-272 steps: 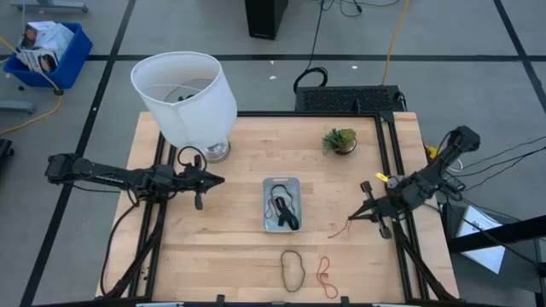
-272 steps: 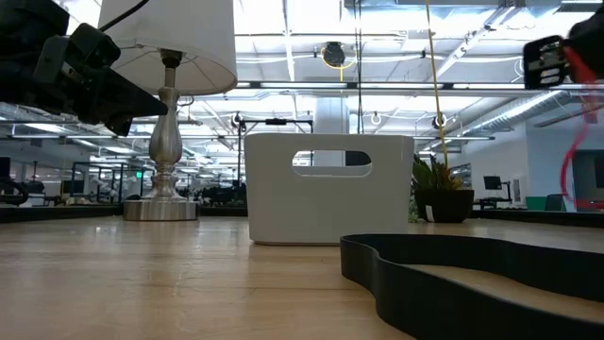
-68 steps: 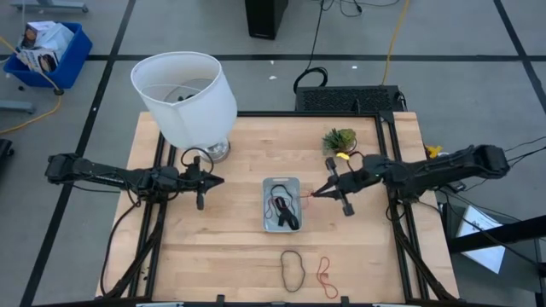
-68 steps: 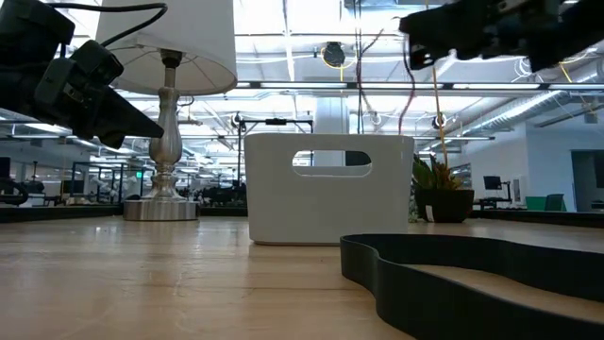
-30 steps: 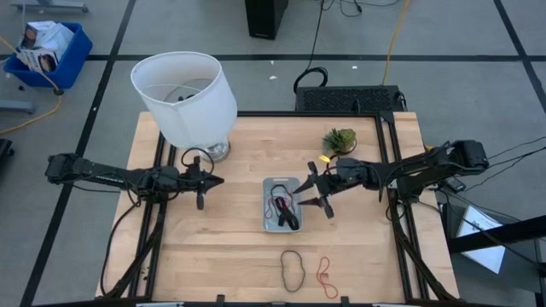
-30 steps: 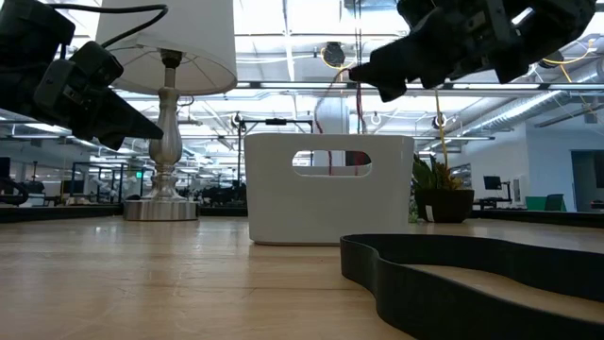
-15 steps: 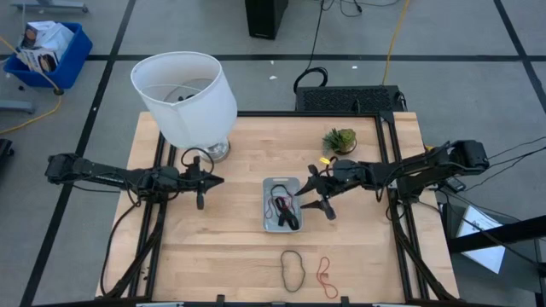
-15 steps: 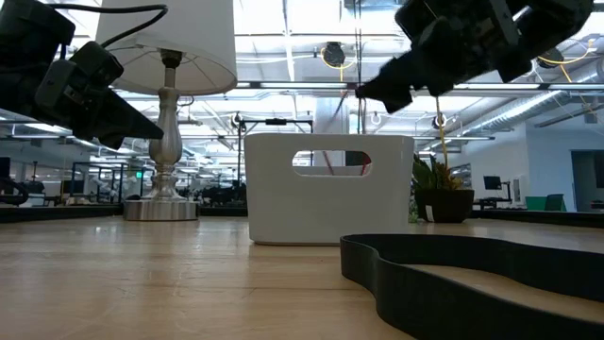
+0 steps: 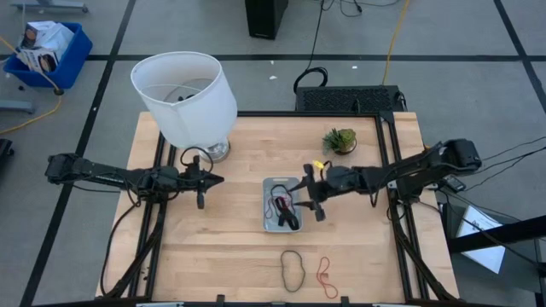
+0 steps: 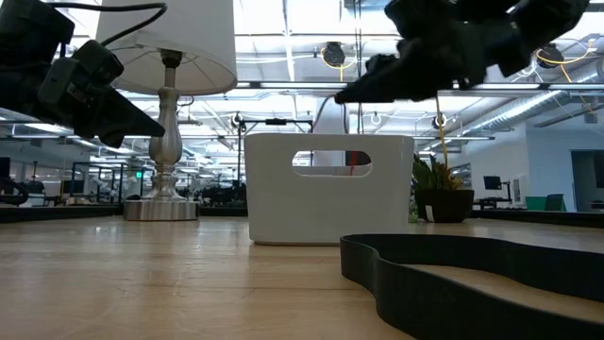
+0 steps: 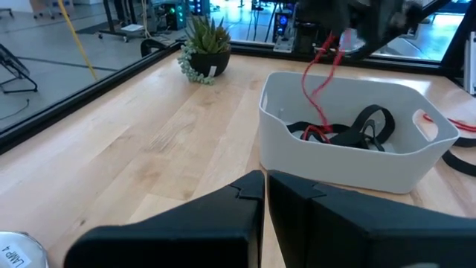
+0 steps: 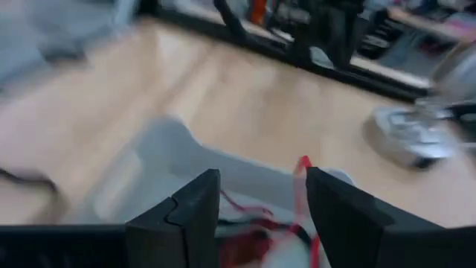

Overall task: Pick and place rubber bands into bin
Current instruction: Put the top red rubber band into the gray bin

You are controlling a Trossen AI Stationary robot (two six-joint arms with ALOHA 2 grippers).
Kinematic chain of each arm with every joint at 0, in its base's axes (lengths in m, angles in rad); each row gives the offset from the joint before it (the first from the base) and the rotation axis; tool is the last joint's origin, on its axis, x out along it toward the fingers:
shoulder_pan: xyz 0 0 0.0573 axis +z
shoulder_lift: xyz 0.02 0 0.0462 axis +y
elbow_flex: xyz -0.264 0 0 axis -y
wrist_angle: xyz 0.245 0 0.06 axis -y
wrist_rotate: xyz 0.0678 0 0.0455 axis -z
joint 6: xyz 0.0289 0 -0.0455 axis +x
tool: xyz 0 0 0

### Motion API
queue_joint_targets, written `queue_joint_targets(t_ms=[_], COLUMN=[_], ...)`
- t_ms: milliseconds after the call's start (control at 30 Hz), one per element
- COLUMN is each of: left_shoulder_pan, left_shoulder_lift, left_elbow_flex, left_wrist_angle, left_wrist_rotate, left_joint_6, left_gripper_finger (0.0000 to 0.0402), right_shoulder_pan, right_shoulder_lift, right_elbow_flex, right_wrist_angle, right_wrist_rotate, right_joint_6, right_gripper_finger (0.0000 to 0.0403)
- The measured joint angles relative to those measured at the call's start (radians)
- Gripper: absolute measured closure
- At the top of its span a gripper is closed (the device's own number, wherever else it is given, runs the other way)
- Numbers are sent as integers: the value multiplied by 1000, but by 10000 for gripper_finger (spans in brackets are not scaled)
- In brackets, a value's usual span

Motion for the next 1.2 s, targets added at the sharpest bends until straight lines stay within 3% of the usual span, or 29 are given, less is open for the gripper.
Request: queue_joint_targets(t_ms=[67,167,467,700,900,1200], left_shoulder_pan=[0,0,0,0,0,-32], left_shoulder_lift=[0,0,0,0,0,8], left_elbow_flex=[0,0,0,0,0,0], left_wrist_angle=[-2,-7,-16,-17,-14,133], left_wrist_rotate=[0,0,0,0,1,17], left_joint_6=[0,0,1,-3,-9,-121], left_gripper_finger=[376,376,376,376,376,374], right_shoulder_pan=[63,140,200,217,188,175], right_shoulder_lift=[41,111,204,189,185,185], right_elbow_flex=[0,-2,-2,3,2,1], right_wrist_angle=[-2,15,236,274,264,277], right_wrist_rotate=[37,205,535,613,502,510], right_joint_6=[-184,-366,-572,-656,-474,-436], right_gripper_finger=[214,215,215,216,215,205])
